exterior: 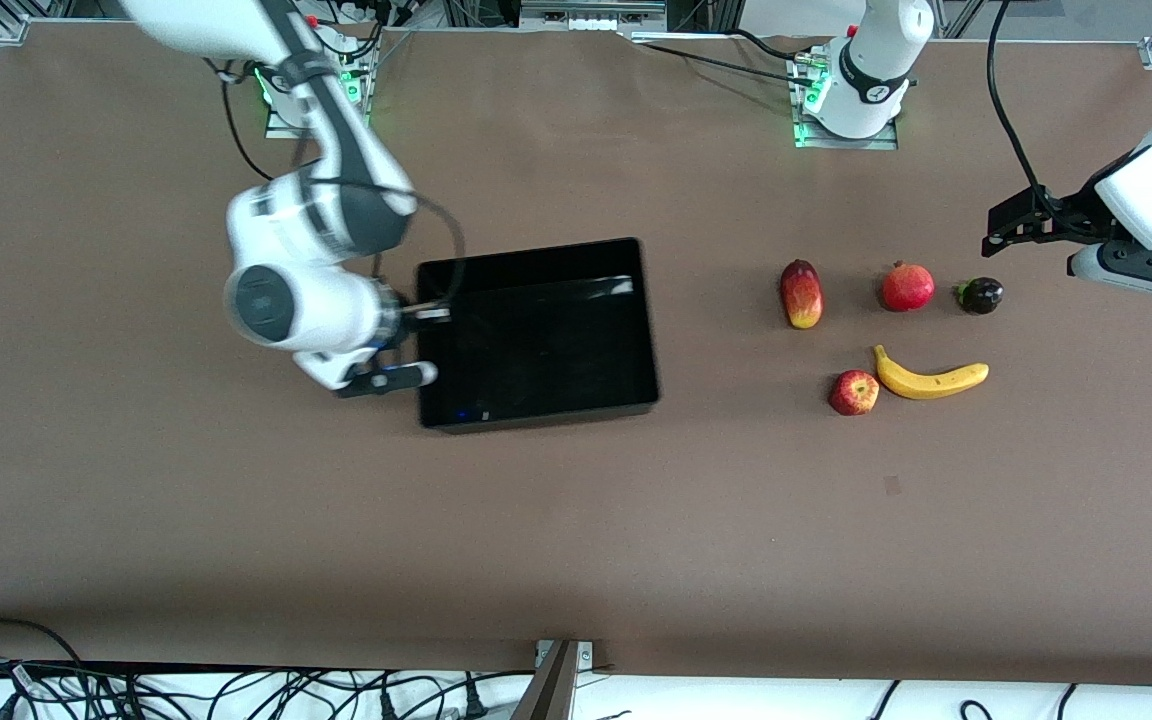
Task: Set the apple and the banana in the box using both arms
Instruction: 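Drag the black box with the right gripper toward the fruit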
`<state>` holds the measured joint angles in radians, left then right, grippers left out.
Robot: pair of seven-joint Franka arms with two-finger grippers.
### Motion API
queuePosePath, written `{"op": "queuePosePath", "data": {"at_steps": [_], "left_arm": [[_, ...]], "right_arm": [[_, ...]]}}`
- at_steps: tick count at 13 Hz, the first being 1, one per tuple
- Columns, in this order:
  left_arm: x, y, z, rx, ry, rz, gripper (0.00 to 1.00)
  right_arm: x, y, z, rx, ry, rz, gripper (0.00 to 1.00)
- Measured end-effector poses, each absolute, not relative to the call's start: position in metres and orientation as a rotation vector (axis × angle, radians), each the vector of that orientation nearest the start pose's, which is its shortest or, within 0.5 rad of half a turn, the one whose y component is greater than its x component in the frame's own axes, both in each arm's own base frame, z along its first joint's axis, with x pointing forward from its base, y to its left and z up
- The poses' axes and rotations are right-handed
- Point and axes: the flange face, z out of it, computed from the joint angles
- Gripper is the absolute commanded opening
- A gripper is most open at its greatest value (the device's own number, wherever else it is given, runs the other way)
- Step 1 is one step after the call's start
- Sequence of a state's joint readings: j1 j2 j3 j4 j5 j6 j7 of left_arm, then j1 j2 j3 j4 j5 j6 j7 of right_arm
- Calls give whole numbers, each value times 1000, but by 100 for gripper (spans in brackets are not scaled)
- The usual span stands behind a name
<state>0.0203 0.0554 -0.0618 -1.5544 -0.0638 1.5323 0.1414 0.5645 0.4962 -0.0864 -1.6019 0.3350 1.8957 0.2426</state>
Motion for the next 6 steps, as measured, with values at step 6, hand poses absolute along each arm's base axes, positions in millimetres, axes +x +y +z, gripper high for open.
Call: {"op": "queuePosePath", "data": {"at_steps": [6], "left_arm": [[566, -29, 598, -3197, 292, 118, 100]], "right_arm": [[511, 476, 251, -2979, -129, 259, 0]]}}
